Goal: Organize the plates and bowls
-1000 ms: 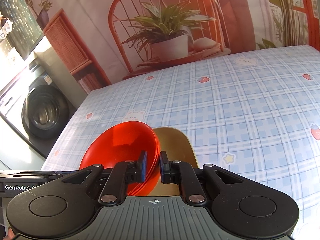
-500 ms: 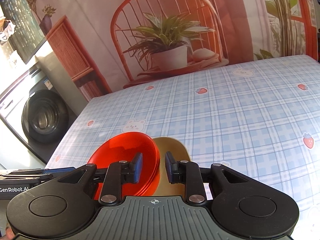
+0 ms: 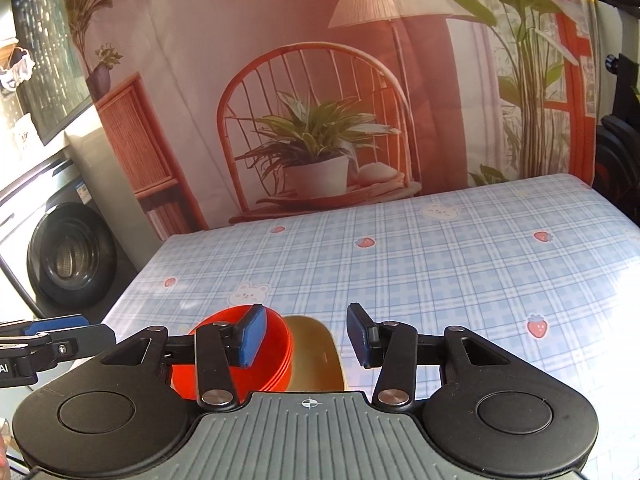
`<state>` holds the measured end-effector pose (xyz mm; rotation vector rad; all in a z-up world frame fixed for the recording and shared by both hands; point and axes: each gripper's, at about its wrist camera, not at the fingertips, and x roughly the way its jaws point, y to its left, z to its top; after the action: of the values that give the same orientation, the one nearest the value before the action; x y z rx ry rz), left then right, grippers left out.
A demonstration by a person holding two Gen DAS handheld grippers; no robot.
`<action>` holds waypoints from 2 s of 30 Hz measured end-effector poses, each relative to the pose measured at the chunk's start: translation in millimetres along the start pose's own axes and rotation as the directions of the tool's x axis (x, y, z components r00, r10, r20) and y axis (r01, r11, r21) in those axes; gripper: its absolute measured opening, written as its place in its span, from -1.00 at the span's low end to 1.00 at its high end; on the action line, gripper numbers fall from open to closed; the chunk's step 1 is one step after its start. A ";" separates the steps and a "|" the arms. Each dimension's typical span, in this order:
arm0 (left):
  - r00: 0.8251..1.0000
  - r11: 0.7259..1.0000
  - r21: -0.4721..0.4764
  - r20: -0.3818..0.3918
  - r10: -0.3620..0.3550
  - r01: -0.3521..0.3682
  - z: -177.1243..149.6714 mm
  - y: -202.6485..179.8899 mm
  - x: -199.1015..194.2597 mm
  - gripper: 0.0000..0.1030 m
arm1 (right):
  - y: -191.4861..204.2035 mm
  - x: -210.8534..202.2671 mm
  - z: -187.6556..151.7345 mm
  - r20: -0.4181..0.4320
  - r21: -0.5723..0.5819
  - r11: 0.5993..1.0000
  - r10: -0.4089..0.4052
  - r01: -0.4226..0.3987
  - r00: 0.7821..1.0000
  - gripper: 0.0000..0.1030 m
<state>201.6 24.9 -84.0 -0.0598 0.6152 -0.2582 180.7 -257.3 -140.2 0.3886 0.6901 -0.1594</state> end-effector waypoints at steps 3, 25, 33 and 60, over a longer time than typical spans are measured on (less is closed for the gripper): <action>0.999 1.000 0.011 0.032 0.019 -0.019 0.0 -8.1 -15.9 0.51 | 3.3 -22.9 0.6 0.022 -0.028 1.000 -0.011 0.011 1.000 0.06; 0.970 0.986 0.099 0.220 0.107 -0.132 6.0 -69.7 -125.0 0.67 | 32.3 -171.4 3.8 0.164 -0.101 0.991 -0.066 0.084 0.984 0.99; 0.948 0.979 0.113 0.289 0.132 -0.171 6.6 -79.3 -162.9 0.67 | 45.8 -204.2 3.5 0.211 -0.132 0.986 -0.071 0.100 0.975 0.99; 0.930 0.974 0.084 0.323 0.174 -0.211 0.2 -84.3 -185.3 0.67 | 64.1 -237.9 2.1 0.270 -0.164 0.981 -0.061 0.109 0.961 0.99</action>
<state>37.5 -8.9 31.5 0.0729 0.2844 -0.0896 17.7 -195.7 34.1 0.1618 0.4527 -0.2255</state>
